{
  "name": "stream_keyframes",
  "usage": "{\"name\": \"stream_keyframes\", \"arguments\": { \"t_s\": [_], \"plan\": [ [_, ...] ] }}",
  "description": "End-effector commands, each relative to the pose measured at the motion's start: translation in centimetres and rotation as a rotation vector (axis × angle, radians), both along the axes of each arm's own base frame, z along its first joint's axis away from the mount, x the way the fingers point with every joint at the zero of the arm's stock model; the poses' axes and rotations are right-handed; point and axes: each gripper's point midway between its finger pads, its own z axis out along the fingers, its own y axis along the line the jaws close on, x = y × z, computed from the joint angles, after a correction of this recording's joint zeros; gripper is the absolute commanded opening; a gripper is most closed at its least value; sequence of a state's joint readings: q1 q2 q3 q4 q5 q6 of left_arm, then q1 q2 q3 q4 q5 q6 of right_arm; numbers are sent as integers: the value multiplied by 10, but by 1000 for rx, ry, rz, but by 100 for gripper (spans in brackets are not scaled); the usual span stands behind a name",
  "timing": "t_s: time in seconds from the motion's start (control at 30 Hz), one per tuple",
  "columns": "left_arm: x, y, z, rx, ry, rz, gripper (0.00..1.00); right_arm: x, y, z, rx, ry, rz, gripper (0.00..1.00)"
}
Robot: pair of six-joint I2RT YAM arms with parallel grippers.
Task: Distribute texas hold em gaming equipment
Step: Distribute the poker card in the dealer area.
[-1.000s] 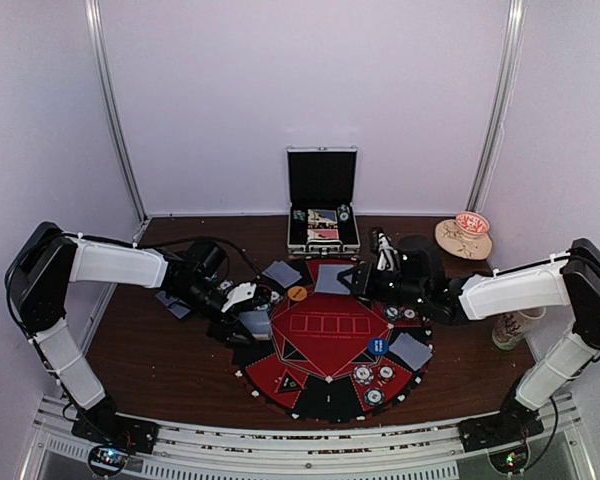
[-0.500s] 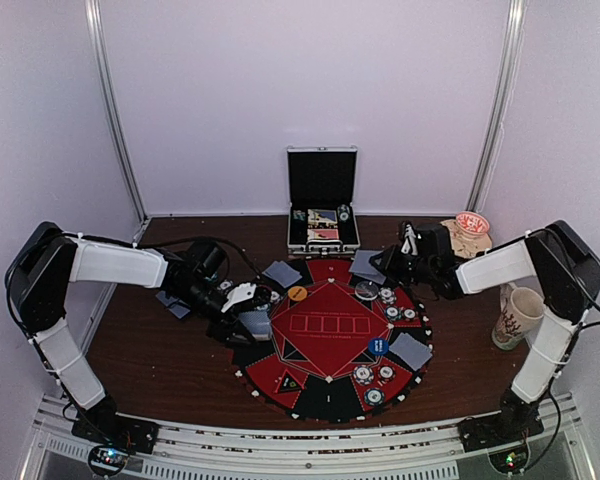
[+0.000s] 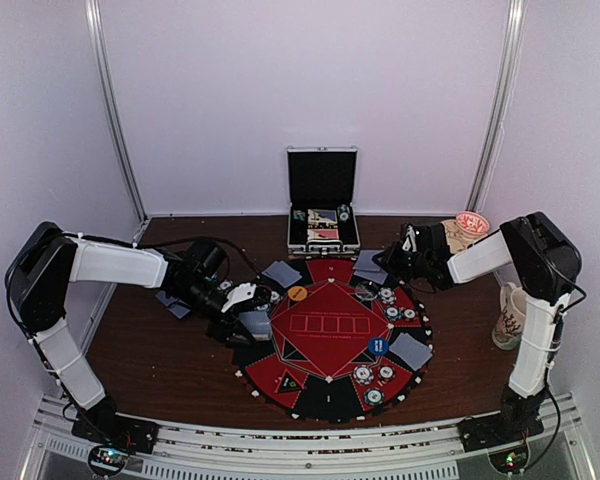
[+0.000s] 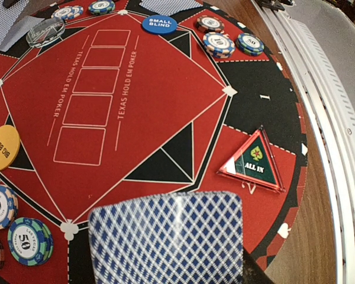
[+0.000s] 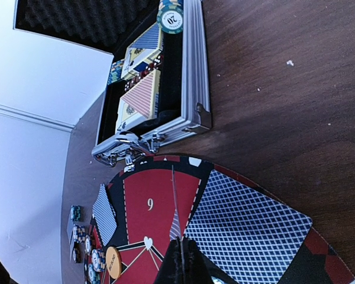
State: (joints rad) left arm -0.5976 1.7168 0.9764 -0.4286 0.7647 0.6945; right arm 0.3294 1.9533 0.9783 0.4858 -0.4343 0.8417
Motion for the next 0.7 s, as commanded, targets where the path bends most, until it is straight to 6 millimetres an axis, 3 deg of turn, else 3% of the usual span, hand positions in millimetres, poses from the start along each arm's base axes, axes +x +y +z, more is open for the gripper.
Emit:
{"name": "stream_keyframes", "arguments": {
  "t_s": [0.0,0.33,0.67],
  "plan": [
    [2,-7,7,-30,-11,-21,45,5,2,0,23,-3,16,0],
    [3,-7,7,-29,-10,-18,46,6,-8,-14,-3,22,0,0],
    [2,-7,6,-27,-8,-20,46,9,-9,-26,-9,49,10,8]
  ]
}}
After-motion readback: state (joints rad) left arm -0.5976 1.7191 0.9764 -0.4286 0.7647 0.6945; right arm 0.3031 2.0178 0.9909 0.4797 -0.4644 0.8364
